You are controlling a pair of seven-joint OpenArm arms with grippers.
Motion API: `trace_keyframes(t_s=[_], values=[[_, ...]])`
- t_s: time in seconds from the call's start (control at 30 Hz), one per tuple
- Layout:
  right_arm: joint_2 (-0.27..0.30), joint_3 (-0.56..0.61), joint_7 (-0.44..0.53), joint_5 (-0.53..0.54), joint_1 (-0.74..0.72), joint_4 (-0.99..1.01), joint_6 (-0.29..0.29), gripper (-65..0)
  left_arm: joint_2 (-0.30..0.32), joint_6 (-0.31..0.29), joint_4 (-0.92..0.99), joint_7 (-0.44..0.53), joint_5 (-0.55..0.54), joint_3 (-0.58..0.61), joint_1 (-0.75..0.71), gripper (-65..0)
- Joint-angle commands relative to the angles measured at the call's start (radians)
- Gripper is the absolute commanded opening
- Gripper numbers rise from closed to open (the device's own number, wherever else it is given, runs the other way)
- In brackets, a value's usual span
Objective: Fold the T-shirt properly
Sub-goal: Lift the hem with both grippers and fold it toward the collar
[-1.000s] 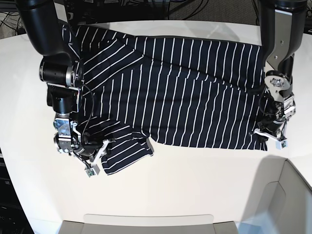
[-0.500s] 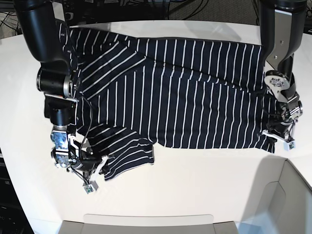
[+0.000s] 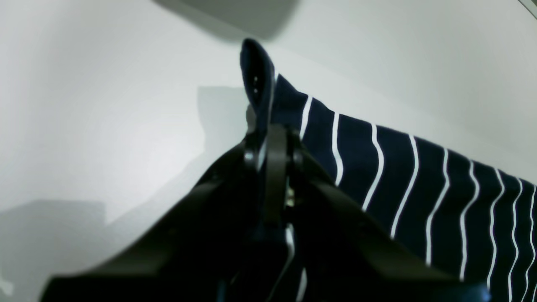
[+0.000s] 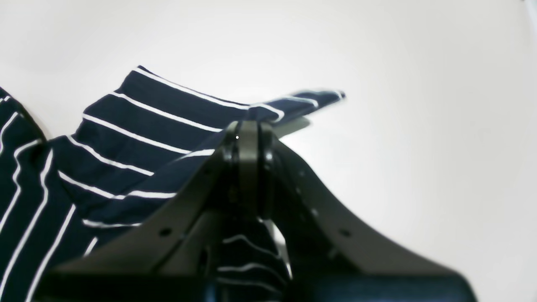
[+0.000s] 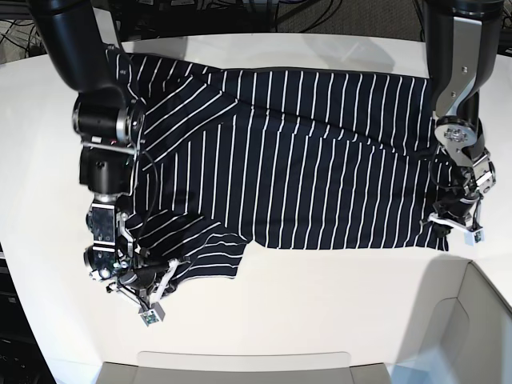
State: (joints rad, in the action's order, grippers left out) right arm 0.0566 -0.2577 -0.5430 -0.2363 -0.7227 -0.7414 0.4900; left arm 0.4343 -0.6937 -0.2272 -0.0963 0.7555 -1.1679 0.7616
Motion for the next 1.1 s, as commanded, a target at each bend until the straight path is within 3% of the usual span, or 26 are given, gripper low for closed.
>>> trace_keyframes(t_s=[0.0,0.13,0.3,0.63,0.97,1.07], values=[[0.001,0.001,-0.001,0.012,-0.024,-0.056,0.002,-65.0,0.021,-0.004,-0.011,0.027,-0.014,-0.001,0.031,-65.0],[-0.014,0.001,-0.081,0.012,0.027,-0.182,0.005,-65.0,0.022,-0.004,-0.019,-0.012,-0.014,-0.001,0.029,-65.0],[-0.014,-0.002,-0.183,0.013,0.061,-0.301,0.094,-65.0,0.016,-0.004,-0.145,-0.138,-0.014,-0.001,0.034,-65.0],[-0.016,-0.001,-0.274,0.012,0.145,-0.462,0.101,-65.0,-0.056,-0.004,-0.329,-0.31,-0.008,0.01,0.005,-65.0],[-0.018,0.001,-0.378,0.012,0.242,-0.637,0.106,-65.0,-0.055,-0.004,-0.335,-0.336,-0.008,0.01,-0.055,-65.0],[-0.016,0.001,-0.389,0.012,0.274,-0.677,0.106,-65.0,-0.061,-0.004,-0.415,-0.349,-0.008,0.009,-0.069,-65.0]])
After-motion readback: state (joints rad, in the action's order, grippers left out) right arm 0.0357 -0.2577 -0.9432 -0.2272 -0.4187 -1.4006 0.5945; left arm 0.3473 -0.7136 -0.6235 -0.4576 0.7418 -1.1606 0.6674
